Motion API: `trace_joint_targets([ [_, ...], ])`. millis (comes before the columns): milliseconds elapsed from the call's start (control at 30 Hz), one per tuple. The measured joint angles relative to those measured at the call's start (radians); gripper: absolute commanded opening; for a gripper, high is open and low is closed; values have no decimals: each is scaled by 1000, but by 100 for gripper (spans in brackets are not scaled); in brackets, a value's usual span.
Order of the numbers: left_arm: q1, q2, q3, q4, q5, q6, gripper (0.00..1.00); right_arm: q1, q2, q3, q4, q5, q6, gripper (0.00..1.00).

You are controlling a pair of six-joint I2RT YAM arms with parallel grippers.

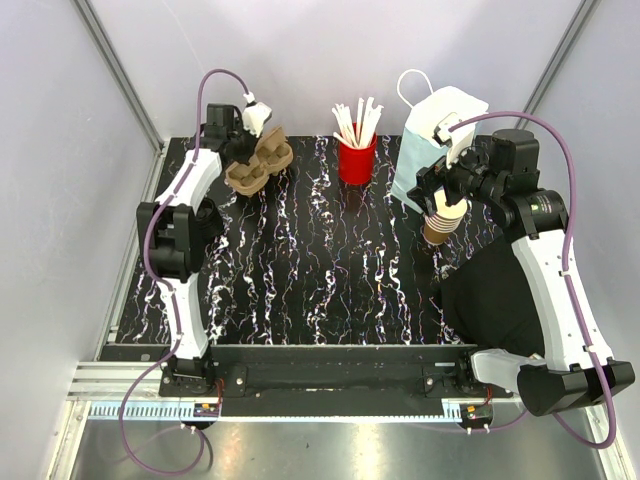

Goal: Pack the takeout coffee

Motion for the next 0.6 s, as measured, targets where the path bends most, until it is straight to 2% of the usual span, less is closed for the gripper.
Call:
trace_joint_targets([
  [400,-34,-92,-41,45,-11,2,0,0,0,0,0,2,2,100],
  [600,-105,-232,-188,74,-29,28,0,0,0,20,2,33,21,100],
])
